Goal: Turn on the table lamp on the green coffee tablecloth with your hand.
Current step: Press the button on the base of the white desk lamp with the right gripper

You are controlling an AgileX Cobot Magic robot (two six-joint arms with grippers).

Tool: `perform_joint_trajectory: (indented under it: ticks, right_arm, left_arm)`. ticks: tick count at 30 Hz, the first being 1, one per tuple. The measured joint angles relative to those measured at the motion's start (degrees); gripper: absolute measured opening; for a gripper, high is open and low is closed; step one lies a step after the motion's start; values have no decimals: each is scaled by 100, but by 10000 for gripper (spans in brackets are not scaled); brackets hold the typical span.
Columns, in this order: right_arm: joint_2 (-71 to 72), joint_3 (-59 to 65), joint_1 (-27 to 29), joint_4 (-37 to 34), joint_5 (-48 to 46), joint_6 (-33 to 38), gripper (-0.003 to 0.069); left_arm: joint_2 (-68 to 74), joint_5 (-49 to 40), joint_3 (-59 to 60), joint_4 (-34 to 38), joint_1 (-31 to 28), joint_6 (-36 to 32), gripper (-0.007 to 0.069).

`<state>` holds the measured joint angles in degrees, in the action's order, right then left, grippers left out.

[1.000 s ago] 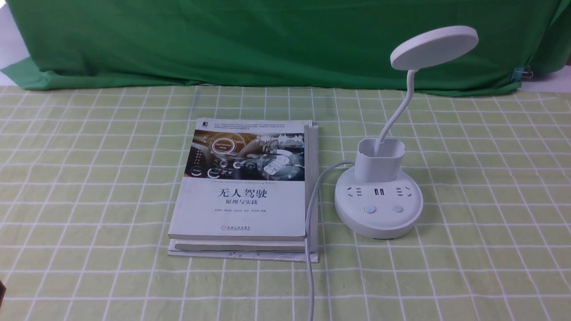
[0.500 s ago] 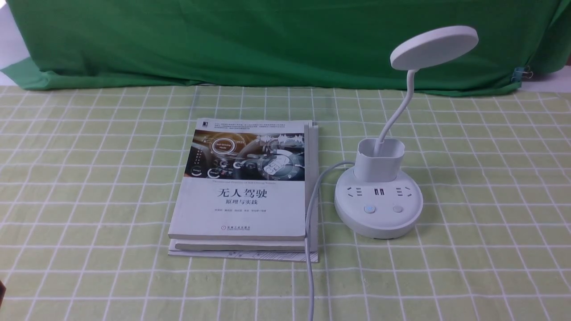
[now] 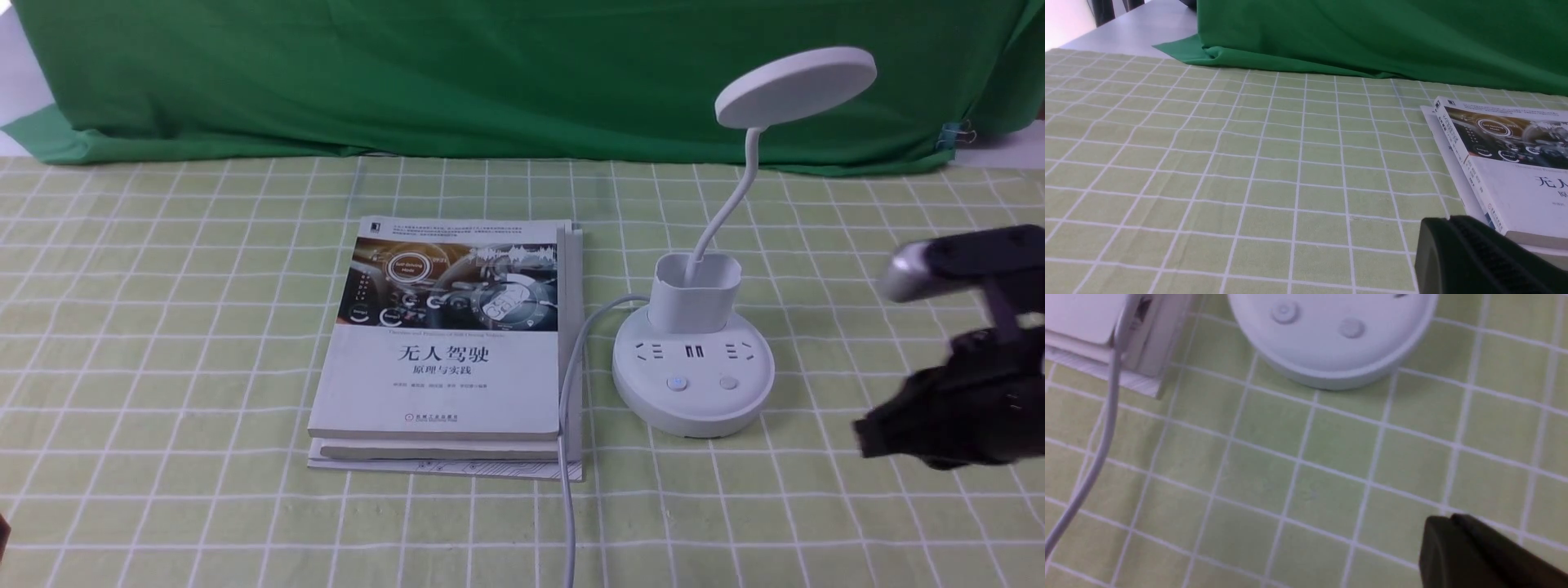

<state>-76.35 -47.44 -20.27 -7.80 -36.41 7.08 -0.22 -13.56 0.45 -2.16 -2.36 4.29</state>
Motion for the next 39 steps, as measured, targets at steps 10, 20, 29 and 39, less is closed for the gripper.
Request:
perform_joint_trajectory:
  ticks: [10, 20, 29, 39]
  right_arm:
    - [-2066, -1630, -280, -8, 86, 274, 33]
    - [-2772, -2123, -211, 1, 83, 364, 33]
    - [-2837, -2135, -211, 1, 244, 440, 33]
    - [-3111, -2139, -95, -4, 318, 458, 33]
  left_arm:
    - [0, 0, 0, 0, 0, 0, 3]
    - [0, 0, 0, 0, 0, 0, 3]
    - [0, 0, 0, 0, 0, 0, 3]
    - [0, 0, 0, 0, 0, 0, 3]
